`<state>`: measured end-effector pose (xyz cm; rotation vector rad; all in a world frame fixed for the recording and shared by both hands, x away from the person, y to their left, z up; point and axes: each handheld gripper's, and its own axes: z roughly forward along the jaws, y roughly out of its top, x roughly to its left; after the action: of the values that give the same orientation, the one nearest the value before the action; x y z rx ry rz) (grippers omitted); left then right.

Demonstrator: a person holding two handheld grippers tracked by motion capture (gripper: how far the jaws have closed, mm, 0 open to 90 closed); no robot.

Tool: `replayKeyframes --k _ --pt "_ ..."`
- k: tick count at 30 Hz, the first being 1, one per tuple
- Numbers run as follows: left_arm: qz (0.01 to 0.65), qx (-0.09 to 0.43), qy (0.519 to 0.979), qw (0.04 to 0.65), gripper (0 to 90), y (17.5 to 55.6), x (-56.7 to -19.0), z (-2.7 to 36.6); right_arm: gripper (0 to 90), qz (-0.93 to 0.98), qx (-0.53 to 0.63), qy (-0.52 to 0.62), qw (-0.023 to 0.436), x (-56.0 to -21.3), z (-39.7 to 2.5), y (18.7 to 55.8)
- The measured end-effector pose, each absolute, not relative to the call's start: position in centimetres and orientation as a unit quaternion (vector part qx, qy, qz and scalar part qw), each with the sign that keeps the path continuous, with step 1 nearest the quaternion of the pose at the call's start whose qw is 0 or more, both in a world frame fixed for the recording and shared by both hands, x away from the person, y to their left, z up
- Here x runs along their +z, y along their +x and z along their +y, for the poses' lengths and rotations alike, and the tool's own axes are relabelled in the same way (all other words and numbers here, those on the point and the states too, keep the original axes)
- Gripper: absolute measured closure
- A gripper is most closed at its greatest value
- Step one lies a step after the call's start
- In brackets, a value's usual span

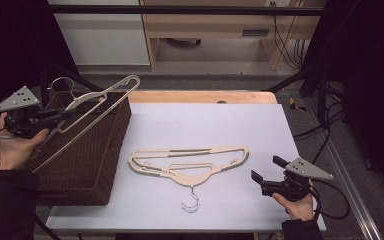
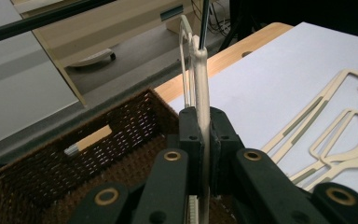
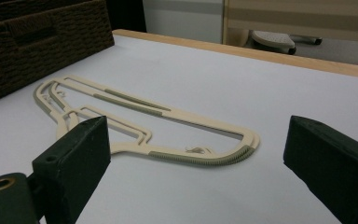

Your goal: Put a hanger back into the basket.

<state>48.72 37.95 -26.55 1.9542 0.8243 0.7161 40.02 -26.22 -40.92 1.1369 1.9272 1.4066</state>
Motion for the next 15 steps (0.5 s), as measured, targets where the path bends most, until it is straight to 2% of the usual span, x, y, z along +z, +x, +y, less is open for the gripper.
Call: replayKeyframes --k 15 --pt "0.367 0.266 0.786 0.421 85.9 49.2 -29.7 42.7 7.5 0.707 0.515 0.419 0.246 -41.0 -26.4 40.1"
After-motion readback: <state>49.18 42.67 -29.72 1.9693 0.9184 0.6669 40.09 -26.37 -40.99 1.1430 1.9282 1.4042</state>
